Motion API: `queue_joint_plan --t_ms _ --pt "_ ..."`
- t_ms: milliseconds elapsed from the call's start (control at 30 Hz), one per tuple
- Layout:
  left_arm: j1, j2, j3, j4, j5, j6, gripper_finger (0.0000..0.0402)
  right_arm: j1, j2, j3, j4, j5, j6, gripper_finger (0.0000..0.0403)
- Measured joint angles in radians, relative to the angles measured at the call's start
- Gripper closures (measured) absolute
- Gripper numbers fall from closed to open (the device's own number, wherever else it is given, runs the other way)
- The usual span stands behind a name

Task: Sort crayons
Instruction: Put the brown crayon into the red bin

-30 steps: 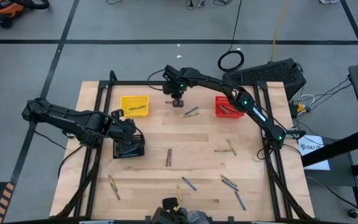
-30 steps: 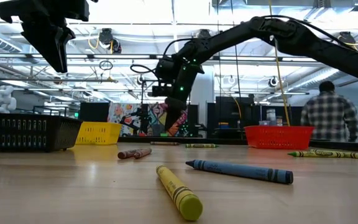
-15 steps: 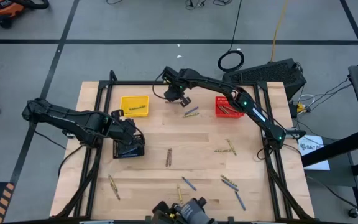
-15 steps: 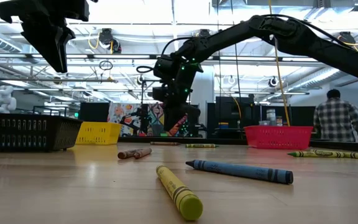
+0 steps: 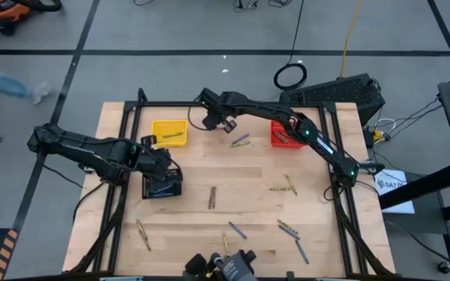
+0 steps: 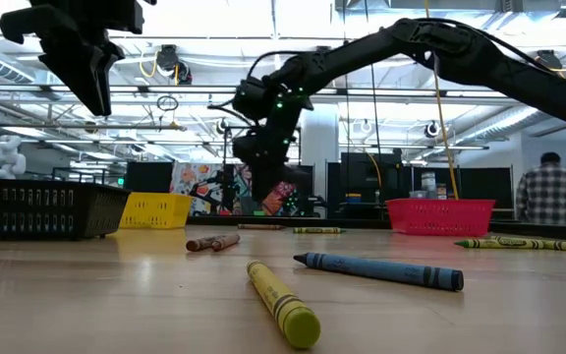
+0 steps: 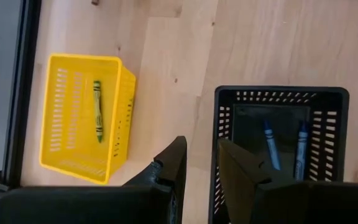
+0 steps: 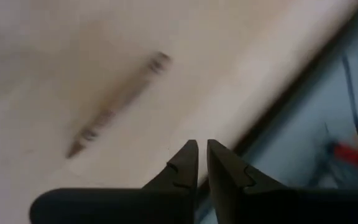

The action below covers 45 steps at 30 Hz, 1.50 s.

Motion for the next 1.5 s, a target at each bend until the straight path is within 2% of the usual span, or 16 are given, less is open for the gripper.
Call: queue_joint_plan --t_ms 67,133,200,333,533,833,933,1033,1300,1500 --pt "0.005 0.000 0.000 0.000 0.001 0.020 0.0317 0.012 0.000 0.000 0.043 0.105 0.073 0.0382" --pt "0.010 0.000 0.000 0.000 0.001 0.020 0.0317 0.018 0.000 0.000 0.058 0.134 0.151 0.0382" --pt "0.015 0.000 0.000 0.000 0.008 0.008 0.0317 0.019 0.000 0.000 0.055 0.081 0.230 0.0382" --pt "0.017 0.000 0.000 0.000 0.015 -0.089 0.0317 0.019 0.000 0.000 0.059 -0.102 0.420 0.0382" --pt "0.017 0.000 0.000 0.001 0.013 -0.116 0.0317 0.030 0.000 0.000 0.093 -0.105 0.606 0.0381" --pt "0.017 0.000 0.000 0.014 -0.011 -0.144 0.0317 0.038 0.000 0.000 0.085 -0.110 0.747 0.0334" --pt "0.017 0.000 0.000 0.014 -0.013 -0.144 0.0317 0.031 0.000 0.001 0.022 -0.162 0.825 0.0321" --pt "0.017 0.000 0.000 0.014 -0.014 -0.141 0.0317 0.017 0.013 0.002 -0.063 -0.231 0.896 0.0319" --pt "0.017 0.000 0.000 0.012 -0.016 -0.092 0.0317 0.011 0.024 0.002 0.026 -0.216 0.929 0.0323" --pt "0.017 0.000 0.000 0.009 -0.017 -0.090 0.0317 0.006 0.044 0.002 0.008 -0.216 0.927 0.0323"
